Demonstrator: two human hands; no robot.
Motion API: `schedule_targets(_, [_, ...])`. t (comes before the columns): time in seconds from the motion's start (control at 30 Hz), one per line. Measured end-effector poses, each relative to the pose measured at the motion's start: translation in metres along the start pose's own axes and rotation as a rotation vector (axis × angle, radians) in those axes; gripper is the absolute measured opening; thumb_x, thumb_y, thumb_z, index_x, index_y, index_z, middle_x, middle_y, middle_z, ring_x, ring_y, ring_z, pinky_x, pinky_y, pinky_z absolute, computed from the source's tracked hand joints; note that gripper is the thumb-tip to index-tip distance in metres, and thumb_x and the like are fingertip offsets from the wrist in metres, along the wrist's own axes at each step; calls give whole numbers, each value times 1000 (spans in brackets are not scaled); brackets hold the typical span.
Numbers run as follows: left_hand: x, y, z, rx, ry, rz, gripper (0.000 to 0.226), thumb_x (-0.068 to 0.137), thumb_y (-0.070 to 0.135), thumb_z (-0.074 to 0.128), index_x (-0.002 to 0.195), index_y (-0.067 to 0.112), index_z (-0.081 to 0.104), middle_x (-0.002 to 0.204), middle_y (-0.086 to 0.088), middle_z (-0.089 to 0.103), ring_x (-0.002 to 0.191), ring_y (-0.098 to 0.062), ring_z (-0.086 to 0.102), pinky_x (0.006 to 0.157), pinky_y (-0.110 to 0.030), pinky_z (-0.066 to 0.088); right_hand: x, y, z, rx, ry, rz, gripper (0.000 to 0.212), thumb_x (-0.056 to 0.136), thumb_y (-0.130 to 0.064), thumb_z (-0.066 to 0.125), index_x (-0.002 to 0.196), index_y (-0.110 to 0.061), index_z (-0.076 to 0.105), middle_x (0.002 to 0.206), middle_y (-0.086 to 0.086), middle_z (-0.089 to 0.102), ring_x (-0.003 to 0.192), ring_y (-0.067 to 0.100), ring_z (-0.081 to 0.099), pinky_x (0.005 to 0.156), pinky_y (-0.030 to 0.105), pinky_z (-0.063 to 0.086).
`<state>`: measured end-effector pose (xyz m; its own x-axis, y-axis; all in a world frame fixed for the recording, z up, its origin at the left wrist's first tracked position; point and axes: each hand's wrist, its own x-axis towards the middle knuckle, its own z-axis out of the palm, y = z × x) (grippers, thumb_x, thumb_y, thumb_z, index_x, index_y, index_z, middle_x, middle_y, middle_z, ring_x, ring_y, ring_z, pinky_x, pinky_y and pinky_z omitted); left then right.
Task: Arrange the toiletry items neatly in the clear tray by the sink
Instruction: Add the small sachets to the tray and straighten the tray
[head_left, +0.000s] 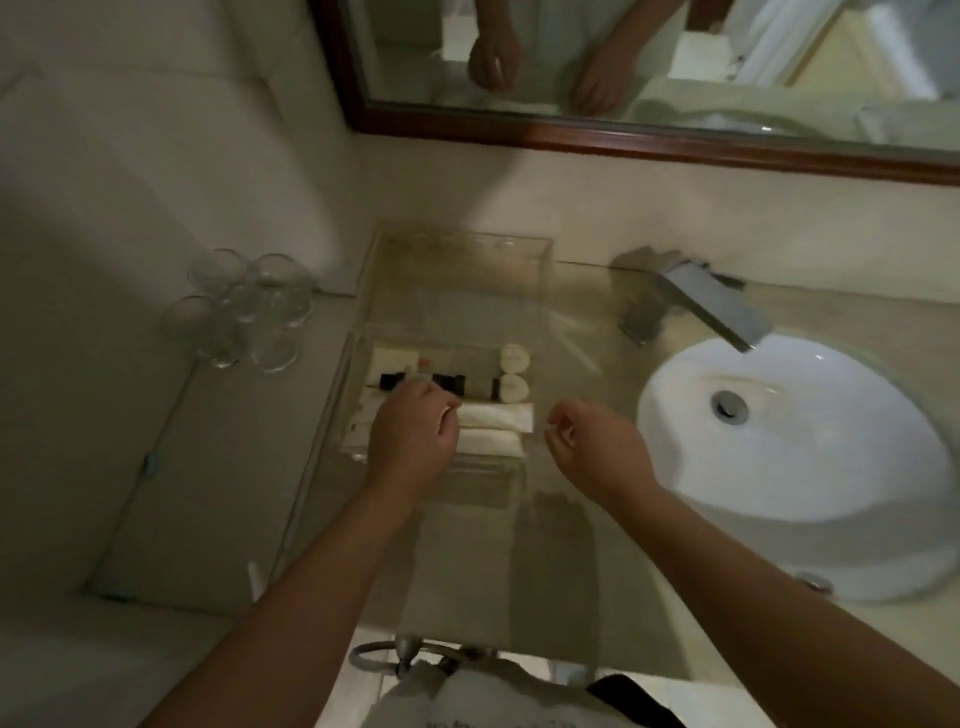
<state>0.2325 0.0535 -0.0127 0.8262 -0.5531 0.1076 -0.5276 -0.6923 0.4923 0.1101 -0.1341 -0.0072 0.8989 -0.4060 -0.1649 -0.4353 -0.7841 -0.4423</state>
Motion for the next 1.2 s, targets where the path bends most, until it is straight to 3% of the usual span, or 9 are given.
schedule_targets(0.17, [-3,98,34,-27,-62,172,16,81,19,55,87,14,68,91,-7,62,88,-26,55,71,-37,48,-73,87,-36,69,138,210,17,88,-33,57,101,-26,65,93,-6,67,85,17,64,69,29,47])
schedule_targets(0.3, [-34,204,90,-84,-153,389,22,78,20,47,81,12,67,84,-9,62,80,-30,58,69,-38,47,-162,178,-77,89,264,373,21,90,-35,55,107,-26,64,99,-8,67,89,14,63,73,29,49])
schedule_targets(0.4, [-74,296,135,-144,-211,497,20,79,19,50,86,15,68,90,-5,63,86,-28,60,75,-34,49,-231,249,-110,101,324,468,21,89,-35,56,107,-26,63,98,-6,68,88,16,65,72,29,50])
schedule_targets(0.57, [-133,432,182,-212,-360,548,17,83,14,59,97,15,68,101,-5,64,91,-24,60,79,-32,49,-318,335,-161,149,414,560,19,88,-31,58,103,-22,64,94,-1,70,90,22,65,75,32,50])
schedule_targets(0.73, [-141,501,219,-189,-436,574,21,82,12,60,101,12,68,100,-7,66,92,-23,64,82,-30,49,-356,399,-188,218,455,618,18,87,-29,58,101,-20,62,94,0,69,90,22,64,76,34,51])
schedule_targets(1.07, [-71,607,317,-220,-532,429,25,86,18,61,110,14,63,111,-8,67,101,-23,63,87,-29,46,-330,534,-239,224,408,737,32,88,-37,60,116,-20,57,103,-2,66,96,20,62,73,29,45])
schedule_targets(1.2, [-32,644,350,-168,-544,437,30,90,19,54,118,15,60,121,-10,62,108,-26,59,87,-30,43,-308,589,-258,229,313,755,41,87,-29,60,127,-22,52,119,3,62,108,25,60,85,33,47])
